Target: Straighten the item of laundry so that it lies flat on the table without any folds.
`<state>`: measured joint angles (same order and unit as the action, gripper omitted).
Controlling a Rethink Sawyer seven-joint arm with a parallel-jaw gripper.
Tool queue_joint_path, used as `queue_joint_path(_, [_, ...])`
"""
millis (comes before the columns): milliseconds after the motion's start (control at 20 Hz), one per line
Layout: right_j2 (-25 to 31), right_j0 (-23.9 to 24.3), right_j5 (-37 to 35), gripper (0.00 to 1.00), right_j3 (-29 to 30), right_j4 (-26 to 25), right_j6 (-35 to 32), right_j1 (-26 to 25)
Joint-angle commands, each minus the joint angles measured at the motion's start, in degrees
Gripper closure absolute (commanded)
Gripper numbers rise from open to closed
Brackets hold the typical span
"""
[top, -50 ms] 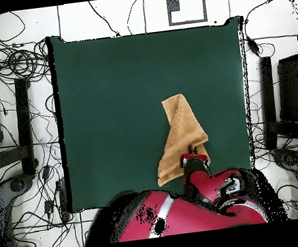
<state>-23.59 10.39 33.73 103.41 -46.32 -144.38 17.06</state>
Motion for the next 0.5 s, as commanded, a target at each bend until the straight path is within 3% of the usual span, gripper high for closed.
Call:
queue_joint_path(50, [6.17,-4.4,9.6,1.0,3.68,8.16,-0.11,-4.89])
queue_joint_path(500, [6.52,-2.81,11.97,1.0,5.02,10.69,-3.72,-5.28])
